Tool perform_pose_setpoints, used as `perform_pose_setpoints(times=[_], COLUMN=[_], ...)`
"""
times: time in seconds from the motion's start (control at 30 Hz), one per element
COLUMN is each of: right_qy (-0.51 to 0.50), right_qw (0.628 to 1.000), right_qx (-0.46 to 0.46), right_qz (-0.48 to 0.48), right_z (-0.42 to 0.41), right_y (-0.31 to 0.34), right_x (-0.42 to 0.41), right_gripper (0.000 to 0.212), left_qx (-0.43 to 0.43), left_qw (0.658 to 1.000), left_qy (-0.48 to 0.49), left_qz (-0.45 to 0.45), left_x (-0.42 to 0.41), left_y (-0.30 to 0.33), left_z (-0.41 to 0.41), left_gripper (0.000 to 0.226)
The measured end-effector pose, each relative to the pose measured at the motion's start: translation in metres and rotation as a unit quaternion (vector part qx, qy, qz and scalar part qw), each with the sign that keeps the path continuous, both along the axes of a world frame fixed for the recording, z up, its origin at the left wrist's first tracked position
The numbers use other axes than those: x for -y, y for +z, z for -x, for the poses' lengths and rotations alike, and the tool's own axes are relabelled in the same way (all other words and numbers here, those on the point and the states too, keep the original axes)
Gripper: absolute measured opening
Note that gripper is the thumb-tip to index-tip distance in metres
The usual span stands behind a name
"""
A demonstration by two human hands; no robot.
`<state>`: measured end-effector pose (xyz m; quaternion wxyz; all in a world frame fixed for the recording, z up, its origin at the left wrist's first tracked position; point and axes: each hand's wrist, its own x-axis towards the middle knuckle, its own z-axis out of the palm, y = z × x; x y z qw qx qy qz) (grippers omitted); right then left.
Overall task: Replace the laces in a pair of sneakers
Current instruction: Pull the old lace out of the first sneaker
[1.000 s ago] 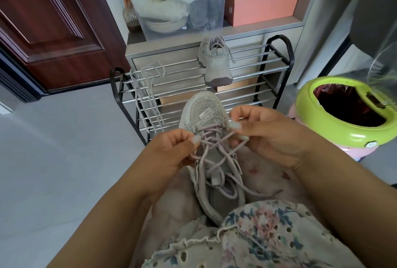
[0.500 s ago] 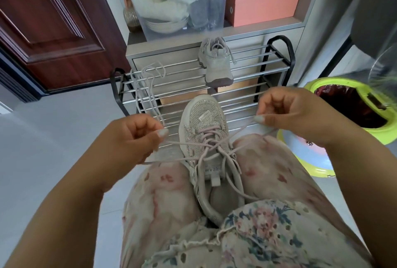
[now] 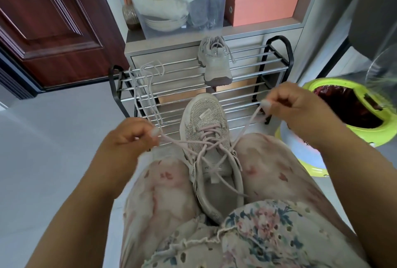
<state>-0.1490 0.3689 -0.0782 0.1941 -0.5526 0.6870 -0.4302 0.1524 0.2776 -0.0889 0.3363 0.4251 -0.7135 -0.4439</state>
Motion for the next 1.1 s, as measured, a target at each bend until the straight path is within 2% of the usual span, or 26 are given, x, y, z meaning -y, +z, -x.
perform_pose_setpoints(times=[0.07, 0.13, 0.2, 0.23, 0.3, 0.37, 0.43, 0.53, 0.67, 0.73, 0.8, 0.87, 0.9, 0.97, 1.03, 1.1], right_qy=[-0.037, -0.02, -0.008, -0.014, 0.014, 0.091, 0.164, 0.214, 0.208, 0.215, 0.229, 0.241, 0.238, 0.223, 0.221, 0.237], right_qw=[0.999, 0.999, 0.996, 0.993, 0.992, 0.987, 0.971, 0.956, 0.963, 0.959, 0.956, 0.955, 0.956, 0.96, 0.964, 0.963], right_qx=[0.032, 0.022, -0.064, -0.106, -0.123, -0.128, -0.174, -0.198, -0.174, -0.183, -0.182, -0.173, -0.171, -0.17, -0.148, -0.12], right_qz=[0.005, -0.039, -0.067, -0.05, -0.004, 0.017, 0.011, -0.002, 0.01, 0.012, 0.003, -0.01, -0.013, -0.007, -0.013, -0.045], right_z=[0.009, 0.009, 0.003, -0.002, -0.015, -0.029, -0.04, -0.044, -0.041, -0.039, -0.04, -0.043, -0.044, -0.042, -0.039, -0.039], right_y=[0.004, 0.002, -0.006, -0.009, -0.009, -0.011, -0.018, -0.03, -0.027, -0.025, -0.025, -0.026, -0.026, -0.025, -0.021, -0.018], right_x=[-0.002, -0.002, -0.001, 0.0, -0.001, -0.003, -0.001, 0.004, 0.006, 0.006, 0.005, 0.004, 0.004, 0.004, 0.002, 0.0], right_gripper=[0.019, 0.02, 0.016, 0.016, 0.025, 0.031, 0.027, 0.022, 0.019, 0.019, 0.021, 0.03, 0.034, 0.035, 0.028, 0.018], left_qx=[-0.039, 0.017, 0.1, 0.131, 0.144, 0.139, 0.166, 0.183, 0.101, 0.051, 0.014, -0.068, -0.148, -0.3, -0.374, -0.409], left_qw=[0.997, 0.997, 0.994, 0.991, 0.986, 0.983, 0.973, 0.966, 0.982, 0.996, 0.999, 0.996, 0.984, 0.937, 0.903, 0.883], left_qy=[0.045, 0.034, 0.022, 0.024, 0.006, -0.058, -0.106, -0.11, -0.074, -0.021, 0.03, 0.061, 0.07, 0.08, 0.088, 0.1], left_qz=[-0.052, -0.071, -0.022, 0.024, 0.086, 0.103, 0.12, 0.146, 0.145, 0.066, 0.024, -0.022, -0.07, -0.158, -0.195, -0.209], left_x=[0.002, -0.002, -0.008, -0.01, -0.014, -0.018, -0.024, -0.025, -0.025, -0.029, -0.027, -0.019, -0.016, -0.012, -0.01, -0.007], left_y=[-0.001, -0.003, -0.007, -0.008, -0.006, -0.008, -0.015, -0.023, -0.013, -0.004, 0.0, 0.002, 0.004, 0.01, 0.015, 0.021], left_z=[-0.003, 0.003, 0.011, 0.013, 0.017, 0.023, 0.031, 0.038, 0.037, 0.035, 0.031, 0.027, 0.027, 0.028, 0.03, 0.028], left_gripper=[0.015, 0.013, 0.011, 0.015, 0.029, 0.035, 0.036, 0.034, 0.026, 0.029, 0.029, 0.032, 0.031, 0.027, 0.027, 0.03])
